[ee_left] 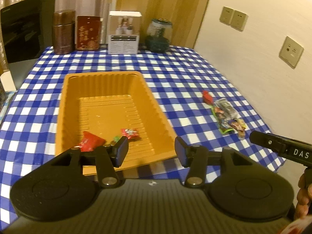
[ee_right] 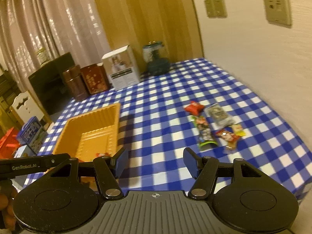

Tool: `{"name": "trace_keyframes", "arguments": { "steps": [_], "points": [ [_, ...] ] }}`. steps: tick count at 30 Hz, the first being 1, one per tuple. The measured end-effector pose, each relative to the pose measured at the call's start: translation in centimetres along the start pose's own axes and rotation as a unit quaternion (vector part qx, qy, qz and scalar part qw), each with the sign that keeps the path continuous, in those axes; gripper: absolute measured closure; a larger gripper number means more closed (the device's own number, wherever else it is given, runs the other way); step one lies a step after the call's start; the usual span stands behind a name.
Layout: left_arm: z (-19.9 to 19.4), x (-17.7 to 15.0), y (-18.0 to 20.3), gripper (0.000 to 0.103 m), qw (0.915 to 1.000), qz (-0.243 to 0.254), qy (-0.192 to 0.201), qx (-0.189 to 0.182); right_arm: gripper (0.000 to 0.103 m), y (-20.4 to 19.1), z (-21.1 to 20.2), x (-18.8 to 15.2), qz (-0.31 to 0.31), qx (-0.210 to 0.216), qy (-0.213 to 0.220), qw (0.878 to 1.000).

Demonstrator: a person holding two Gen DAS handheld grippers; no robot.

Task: Organize snacks
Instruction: 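Move both open tools back toward the remaining snacks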

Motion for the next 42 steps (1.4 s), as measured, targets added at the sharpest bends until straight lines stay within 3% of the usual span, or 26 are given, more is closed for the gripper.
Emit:
{"name": "trace_keyframes", "arguments": {
  "steps": [22,33,42],
  "points": [
    [2.6,0.8,8.6,0.047,0.9974,0.042,-0.014,-0.056,0.04,7.5,-3.1,0.2,0.034,-0.06,0.022,0.997],
    [6.1,1.1,12.1,0.044,0.9954,0.06,-0.028,-0.069,0.04,11.0,-1.1,0.4,0.02,-0.076,0.008,0.997],
    [10.1,1.5,14.9,0.044,0.9938,0.082,-0.036,-0.066,0.041,13.8,3.3,-0.1,0.024,-0.075,-0.018,0.997]
  ]
}}
Point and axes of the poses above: each gripper's, at about its wrist camera, not at the fingertips, and z roughly the way its jaws point, y to its right, x to its top, the point moved 7 cm from there along z, roughly the way its jaws point, and after that the axes turned 8 degrees about x, right-handed, at the moved point
